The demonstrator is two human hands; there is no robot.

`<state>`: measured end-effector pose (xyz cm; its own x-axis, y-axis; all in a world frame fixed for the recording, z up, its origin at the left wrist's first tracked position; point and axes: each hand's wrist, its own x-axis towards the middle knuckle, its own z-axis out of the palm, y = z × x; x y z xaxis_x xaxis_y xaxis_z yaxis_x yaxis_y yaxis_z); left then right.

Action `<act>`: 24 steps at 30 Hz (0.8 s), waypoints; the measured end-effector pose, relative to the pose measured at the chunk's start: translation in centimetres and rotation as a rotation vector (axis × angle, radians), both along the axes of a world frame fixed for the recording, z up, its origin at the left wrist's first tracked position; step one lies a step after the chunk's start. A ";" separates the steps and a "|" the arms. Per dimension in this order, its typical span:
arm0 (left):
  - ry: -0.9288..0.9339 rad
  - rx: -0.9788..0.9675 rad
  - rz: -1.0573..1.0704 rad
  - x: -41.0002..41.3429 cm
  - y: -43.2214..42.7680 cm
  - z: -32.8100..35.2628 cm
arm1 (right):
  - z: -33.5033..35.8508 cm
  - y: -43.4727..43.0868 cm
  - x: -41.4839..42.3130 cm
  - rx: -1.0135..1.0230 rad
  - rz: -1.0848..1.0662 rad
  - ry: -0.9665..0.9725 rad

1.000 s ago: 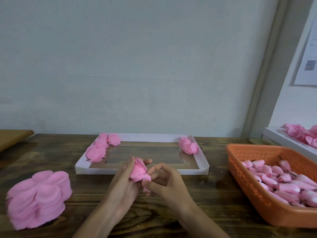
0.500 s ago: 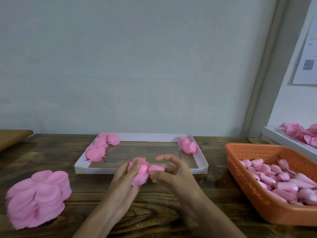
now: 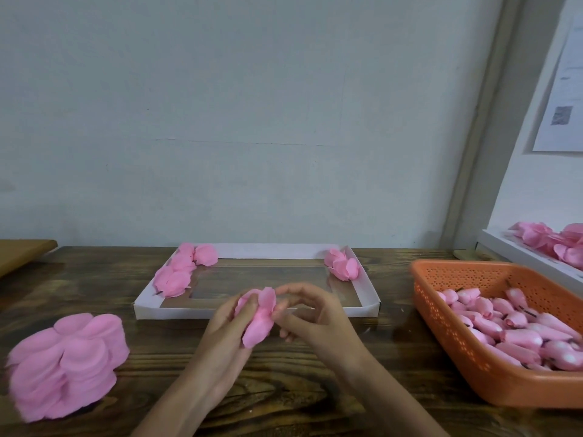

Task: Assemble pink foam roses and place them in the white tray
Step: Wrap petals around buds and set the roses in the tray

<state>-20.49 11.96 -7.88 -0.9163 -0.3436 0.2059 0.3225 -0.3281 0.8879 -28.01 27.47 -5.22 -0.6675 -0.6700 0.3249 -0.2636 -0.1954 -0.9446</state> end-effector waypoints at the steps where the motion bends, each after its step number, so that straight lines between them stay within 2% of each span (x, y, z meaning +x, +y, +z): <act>1: -0.005 0.019 -0.007 0.0 0.0 0.0 | -0.1 -0.1 0.0 0.004 -0.012 0.035; 6: -0.048 0.018 0.031 -0.1 -0.2 -0.2 | -0.3 -0.1 0.2 0.077 -0.145 0.213; 9: -0.053 0.038 0.083 -0.2 -0.3 -0.4 | -0.4 0.0 -0.2 0.082 -0.205 0.196; 12: -0.046 0.102 0.118 -0.5 -0.5 -0.6 | 0.1 0.3 -0.3 0.065 -0.176 0.109; 17: -0.065 0.030 0.120 -0.5 -0.9 -0.7 | 0.2 0.5 -0.5 0.042 -0.105 0.073; 24: -0.059 0.042 0.158 -0.4 -0.7 -0.6 | -0.2 0.1 0.1 0.011 -0.260 0.261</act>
<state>-20.90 11.25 -8.45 -0.8600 -0.4918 0.1360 0.3212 -0.3147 0.8932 -27.87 27.58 -5.40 -0.7114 -0.4931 0.5008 -0.5360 -0.0803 -0.8404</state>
